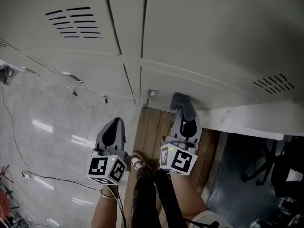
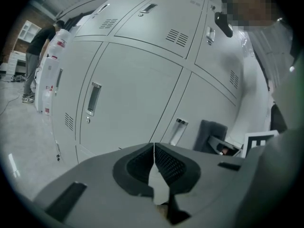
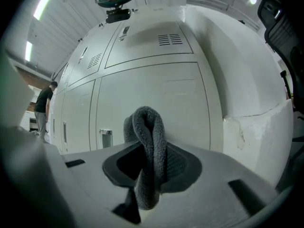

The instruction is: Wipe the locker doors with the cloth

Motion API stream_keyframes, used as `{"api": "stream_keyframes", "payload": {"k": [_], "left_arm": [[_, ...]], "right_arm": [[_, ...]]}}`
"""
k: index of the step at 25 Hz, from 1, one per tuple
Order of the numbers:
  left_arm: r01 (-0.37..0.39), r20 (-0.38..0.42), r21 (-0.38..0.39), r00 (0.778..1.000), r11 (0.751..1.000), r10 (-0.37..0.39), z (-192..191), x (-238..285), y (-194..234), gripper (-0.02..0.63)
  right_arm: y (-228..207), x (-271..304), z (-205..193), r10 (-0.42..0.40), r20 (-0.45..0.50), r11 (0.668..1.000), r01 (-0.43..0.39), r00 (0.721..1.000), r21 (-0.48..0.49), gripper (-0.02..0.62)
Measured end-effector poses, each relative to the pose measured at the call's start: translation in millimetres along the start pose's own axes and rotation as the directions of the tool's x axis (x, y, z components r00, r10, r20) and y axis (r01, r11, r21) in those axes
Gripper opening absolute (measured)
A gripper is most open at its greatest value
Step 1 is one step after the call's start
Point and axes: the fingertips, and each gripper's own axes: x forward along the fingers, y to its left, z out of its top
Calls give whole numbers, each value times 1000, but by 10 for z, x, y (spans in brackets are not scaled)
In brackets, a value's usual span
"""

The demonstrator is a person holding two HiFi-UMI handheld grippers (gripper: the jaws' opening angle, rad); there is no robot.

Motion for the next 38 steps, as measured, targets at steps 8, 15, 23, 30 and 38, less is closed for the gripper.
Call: {"api": "stream_keyframes", "payload": {"k": [8,15,23,30,38], "left_arm": [[45,-28,16,999,999,-45,-41,153,-294,11],[68,-54,43,996,997,-66,-36,241,-451,11],[116,-62,59,992,991,-113,-143,362,-642,11],[130,-74,59,989,990,-126,-201,385,-727,11],[70,-55,33,996,997,-68,-154,280,-487,11]], "right_arm": [[-386,-83,-52,-104,-19,993,104,994,51,81],[-762,-170,-147,-214,-32,970,217,976,109,81],[-1102,-256,-241,-308,-60,935,314,949,162,80],[-1129,-276,-265,-310,-66,933,316,949,170,78],[-694,-371,-272,-182,-88,976,191,979,100,78]]}}
